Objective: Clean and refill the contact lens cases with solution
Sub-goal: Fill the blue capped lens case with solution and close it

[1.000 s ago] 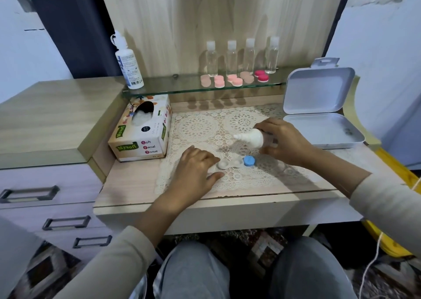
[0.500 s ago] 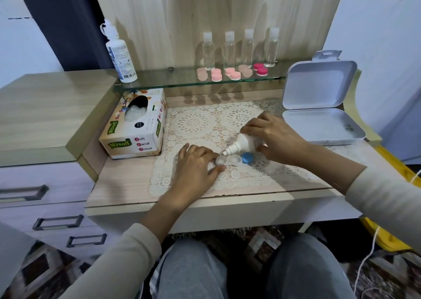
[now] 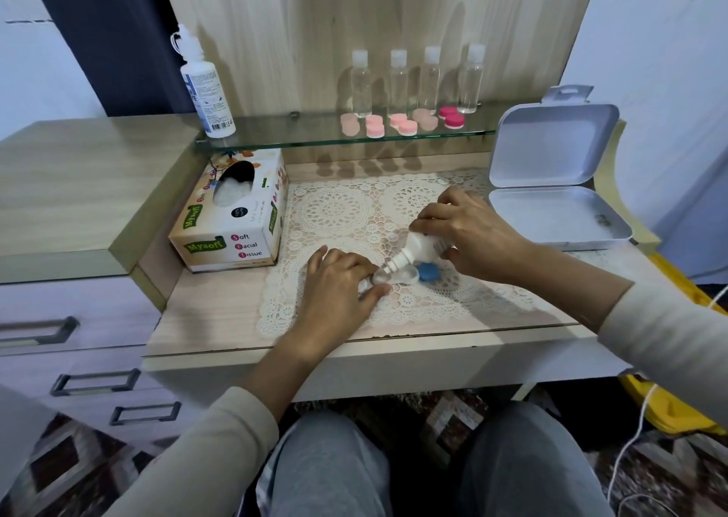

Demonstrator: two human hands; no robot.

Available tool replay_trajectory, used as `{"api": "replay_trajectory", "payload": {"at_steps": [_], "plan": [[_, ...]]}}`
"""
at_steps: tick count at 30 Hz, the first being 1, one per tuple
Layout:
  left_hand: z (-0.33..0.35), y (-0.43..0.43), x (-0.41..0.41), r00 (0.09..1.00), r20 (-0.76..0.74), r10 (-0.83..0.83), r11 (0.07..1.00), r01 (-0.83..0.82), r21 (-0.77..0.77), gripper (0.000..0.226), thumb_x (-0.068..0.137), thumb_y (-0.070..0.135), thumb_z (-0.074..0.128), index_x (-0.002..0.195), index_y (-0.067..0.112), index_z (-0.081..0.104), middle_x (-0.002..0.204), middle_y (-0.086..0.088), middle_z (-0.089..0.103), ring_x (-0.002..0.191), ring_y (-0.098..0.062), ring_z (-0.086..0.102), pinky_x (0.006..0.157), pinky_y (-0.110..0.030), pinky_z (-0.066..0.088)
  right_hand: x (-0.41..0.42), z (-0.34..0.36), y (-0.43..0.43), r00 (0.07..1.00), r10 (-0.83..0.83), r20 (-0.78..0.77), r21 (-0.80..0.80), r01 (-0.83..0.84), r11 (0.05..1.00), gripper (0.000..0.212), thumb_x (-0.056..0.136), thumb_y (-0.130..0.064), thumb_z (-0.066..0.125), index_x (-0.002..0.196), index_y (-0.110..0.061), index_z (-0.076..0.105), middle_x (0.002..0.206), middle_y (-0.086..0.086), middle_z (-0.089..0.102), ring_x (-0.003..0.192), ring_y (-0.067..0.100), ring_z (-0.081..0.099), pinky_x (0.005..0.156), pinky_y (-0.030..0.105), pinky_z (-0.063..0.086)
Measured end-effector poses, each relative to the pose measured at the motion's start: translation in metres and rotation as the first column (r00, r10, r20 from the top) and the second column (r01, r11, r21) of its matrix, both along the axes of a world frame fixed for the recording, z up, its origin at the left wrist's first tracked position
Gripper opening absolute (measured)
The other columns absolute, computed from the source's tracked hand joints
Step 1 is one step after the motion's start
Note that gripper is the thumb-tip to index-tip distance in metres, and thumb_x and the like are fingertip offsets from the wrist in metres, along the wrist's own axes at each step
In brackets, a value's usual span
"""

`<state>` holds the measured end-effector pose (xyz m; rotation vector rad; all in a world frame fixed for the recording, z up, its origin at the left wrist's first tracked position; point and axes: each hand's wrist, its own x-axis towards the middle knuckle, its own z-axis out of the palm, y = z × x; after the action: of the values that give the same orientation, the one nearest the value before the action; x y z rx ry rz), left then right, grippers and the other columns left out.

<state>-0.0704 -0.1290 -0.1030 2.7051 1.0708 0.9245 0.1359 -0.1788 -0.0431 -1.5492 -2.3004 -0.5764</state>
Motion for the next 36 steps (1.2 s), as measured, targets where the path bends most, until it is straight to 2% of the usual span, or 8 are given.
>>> {"api": "replay_trajectory", "payload": {"at_steps": [3, 10, 19, 25, 28, 32, 34, 36], "plan": [[0.0004, -0.0010, -0.0002, 1.000, 0.016, -0.002, 1.000, 0.002, -0.015, 0.027, 0.081, 0.037, 0.066, 0.097, 0.016, 0.072, 0.100, 0.003, 0.069, 0.099, -0.019, 0.055, 0.104, -0.039, 0.022, 0.0003, -0.0003, 0.0019, 1.000, 0.017, -0.001, 0.006, -0.016, 1.000, 0.056, 0.045, 0.010, 0.079, 0.097, -0.008, 0.070, 0.088, 0.005, 0.069, 0.073, 0.032, 0.056, 0.068, 0.031, 0.032], [0.0007, -0.0012, -0.0009, 1.000, 0.020, -0.005, 1.000, 0.005, -0.022, 0.030, 0.082, 0.039, 0.064, 0.100, 0.016, 0.071, 0.103, 0.004, 0.069, 0.101, -0.018, 0.054, 0.104, -0.037, 0.020, 0.0012, 0.0009, 0.0022, 0.999, 0.032, -0.012, -0.004, -0.032, 0.999, 0.057, 0.043, 0.010, 0.078, 0.097, -0.007, 0.070, 0.088, 0.006, 0.069, 0.073, 0.033, 0.055, 0.066, 0.037, 0.044], [0.0016, -0.0022, -0.0007, 0.999, 0.033, -0.015, 1.000, 0.016, -0.012, 0.027, 0.081, 0.037, 0.067, 0.096, 0.016, 0.072, 0.098, 0.002, 0.070, 0.096, -0.020, 0.057, 0.101, -0.043, 0.029, 0.0007, 0.0012, 0.0017, 1.000, 0.014, -0.021, -0.034, -0.015, 0.999, 0.054, 0.045, 0.011, 0.076, 0.097, -0.006, 0.070, 0.087, 0.006, 0.069, 0.073, 0.033, 0.053, 0.066, 0.039, 0.044], [0.0017, -0.0023, -0.0008, 0.999, 0.042, -0.020, 1.000, 0.020, -0.016, 0.026, 0.081, 0.037, 0.067, 0.096, 0.017, 0.072, 0.099, 0.003, 0.070, 0.096, -0.019, 0.057, 0.101, -0.043, 0.030, -0.0002, 0.0027, 0.0006, 1.000, -0.012, -0.025, -0.078, 0.010, 0.997, 0.054, 0.047, 0.009, 0.076, 0.098, -0.006, 0.070, 0.089, 0.007, 0.069, 0.074, 0.033, 0.053, 0.067, 0.038, 0.041], [0.0023, -0.0024, -0.0007, 0.999, 0.033, -0.016, 1.000, 0.017, -0.022, 0.028, 0.082, 0.038, 0.065, 0.098, 0.016, 0.072, 0.100, 0.003, 0.070, 0.098, -0.018, 0.056, 0.102, -0.043, 0.029, -0.0004, 0.0029, 0.0012, 0.999, -0.038, -0.030, -0.112, 0.035, 0.993, 0.053, 0.053, 0.007, 0.075, 0.104, -0.006, 0.068, 0.095, 0.007, 0.068, 0.080, 0.033, 0.051, 0.069, 0.037, 0.036], [0.0024, -0.0027, -0.0009, 0.999, 0.038, -0.018, 1.000, 0.019, -0.019, 0.027, 0.081, 0.038, 0.066, 0.097, 0.016, 0.072, 0.099, 0.003, 0.070, 0.096, -0.019, 0.057, 0.100, -0.044, 0.032, 0.0031, 0.0004, -0.0014, 0.997, -0.055, -0.058, -0.143, 0.047, 0.989, 0.051, 0.070, 0.001, 0.067, 0.120, -0.009, 0.060, 0.113, 0.006, 0.063, 0.095, 0.031, 0.045, 0.075, 0.032, 0.024], [0.0023, -0.0025, -0.0010, 0.999, 0.038, -0.019, 1.000, 0.019, -0.017, 0.027, 0.081, 0.038, 0.066, 0.097, 0.016, 0.072, 0.098, 0.003, 0.070, 0.095, -0.019, 0.056, 0.099, -0.044, 0.032, 0.0048, 0.0005, -0.0039, 0.994, -0.083, -0.075, -0.193, 0.067, 0.979, 0.052, 0.074, -0.003, 0.065, 0.125, -0.011, 0.056, 0.119, 0.005, 0.059, 0.099, 0.029, 0.043, 0.077, 0.030, 0.024], [0.0024, -0.0024, -0.0012, 1.000, 0.024, -0.015, 1.000, 0.016, -0.016, 0.029, 0.081, 0.039, 0.065, 0.098, 0.016, 0.072, 0.099, 0.003, 0.070, 0.095, -0.019, 0.056, 0.099, -0.042, 0.032, 0.0078, 0.0017, -0.0064, 0.990, -0.105, -0.091, -0.204, 0.084, 0.975, 0.053, 0.074, -0.005, 0.068, 0.126, -0.011, 0.055, 0.120, 0.006, 0.059, 0.099, 0.028, 0.042, 0.080, 0.034, 0.030]]}}
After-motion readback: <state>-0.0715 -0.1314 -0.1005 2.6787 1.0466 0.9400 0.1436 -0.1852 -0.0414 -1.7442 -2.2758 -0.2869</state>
